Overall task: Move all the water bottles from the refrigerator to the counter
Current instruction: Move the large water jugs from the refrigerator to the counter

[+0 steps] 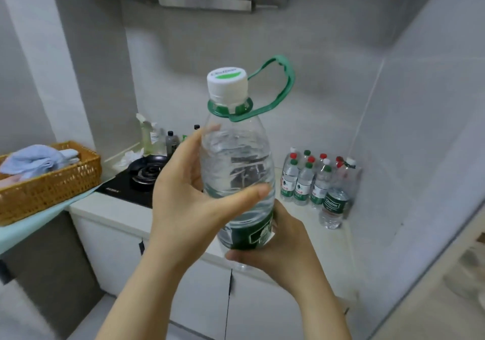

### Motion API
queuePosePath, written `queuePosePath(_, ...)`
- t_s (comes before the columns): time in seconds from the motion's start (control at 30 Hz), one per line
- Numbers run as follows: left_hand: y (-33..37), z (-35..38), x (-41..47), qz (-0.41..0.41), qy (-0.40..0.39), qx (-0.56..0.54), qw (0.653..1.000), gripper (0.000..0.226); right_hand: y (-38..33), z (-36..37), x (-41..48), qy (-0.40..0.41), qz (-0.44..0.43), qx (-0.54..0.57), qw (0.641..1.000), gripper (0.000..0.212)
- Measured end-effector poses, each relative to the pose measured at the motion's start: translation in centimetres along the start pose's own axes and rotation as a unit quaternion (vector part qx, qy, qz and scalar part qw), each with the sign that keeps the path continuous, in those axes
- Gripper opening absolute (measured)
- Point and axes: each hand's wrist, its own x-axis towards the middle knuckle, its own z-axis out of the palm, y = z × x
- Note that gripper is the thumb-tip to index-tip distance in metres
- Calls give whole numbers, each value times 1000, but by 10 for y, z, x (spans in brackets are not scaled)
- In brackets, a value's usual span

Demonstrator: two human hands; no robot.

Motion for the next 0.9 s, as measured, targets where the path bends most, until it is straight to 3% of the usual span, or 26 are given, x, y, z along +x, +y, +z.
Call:
queuePosePath(0.4, -81, 61, 70, -37, -77, -51, 995, 82, 58, -23, 73, 81, 90, -32, 992, 75)
queuePosePath(0.7, -143, 90, 146, -36, -141, -93, 985, 65, 82, -26, 149, 145, 130, -62, 979, 84)
queuePosePath(0.9, -190, 119, 171, -69, -179, -103, 976, 77, 118, -29, 181, 157, 163, -75, 971, 90)
